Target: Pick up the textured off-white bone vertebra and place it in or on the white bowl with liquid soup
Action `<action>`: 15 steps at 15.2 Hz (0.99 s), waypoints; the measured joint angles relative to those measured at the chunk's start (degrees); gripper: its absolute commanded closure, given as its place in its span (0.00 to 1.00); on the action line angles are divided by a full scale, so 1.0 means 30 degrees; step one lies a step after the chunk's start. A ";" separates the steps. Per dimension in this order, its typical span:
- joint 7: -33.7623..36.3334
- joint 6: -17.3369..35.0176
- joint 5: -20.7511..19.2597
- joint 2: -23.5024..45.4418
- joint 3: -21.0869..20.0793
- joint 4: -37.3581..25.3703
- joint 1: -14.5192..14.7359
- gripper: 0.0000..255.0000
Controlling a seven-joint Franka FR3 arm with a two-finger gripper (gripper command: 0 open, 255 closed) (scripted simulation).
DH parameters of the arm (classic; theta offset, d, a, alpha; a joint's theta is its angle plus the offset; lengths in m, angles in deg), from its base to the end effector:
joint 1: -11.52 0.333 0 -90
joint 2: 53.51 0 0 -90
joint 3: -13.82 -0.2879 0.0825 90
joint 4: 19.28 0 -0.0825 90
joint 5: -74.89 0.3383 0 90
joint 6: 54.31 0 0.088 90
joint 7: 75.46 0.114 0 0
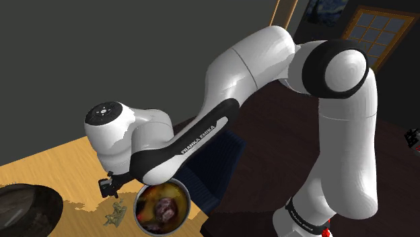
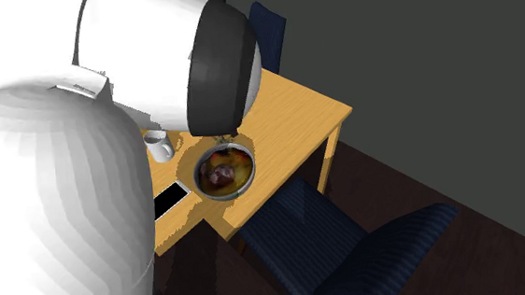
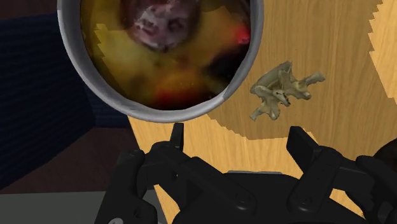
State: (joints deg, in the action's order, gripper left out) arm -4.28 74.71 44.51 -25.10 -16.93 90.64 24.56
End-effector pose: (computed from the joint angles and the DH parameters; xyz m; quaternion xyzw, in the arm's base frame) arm 0.4340 0.3747 0.2582 0.9932 -0.0846 0.0471 0.0648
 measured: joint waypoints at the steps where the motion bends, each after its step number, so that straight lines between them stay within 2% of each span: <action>1: 0.0362 -0.0102 -0.0354 0.0728 0.0247 -0.0641 0.0419 0.00; 4: 0.1217 -0.0601 -0.1236 0.3162 0.1009 -0.3098 0.1784 0.00; 6: 0.1424 -0.0830 -0.1509 0.4180 0.1317 -0.4209 0.2297 0.00; 15: 0.1923 0.0108 -0.2256 0.5707 0.1983 -0.4705 0.2725 0.00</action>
State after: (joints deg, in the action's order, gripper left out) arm 1.49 75.04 37.74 -7.98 -10.99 76.52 32.74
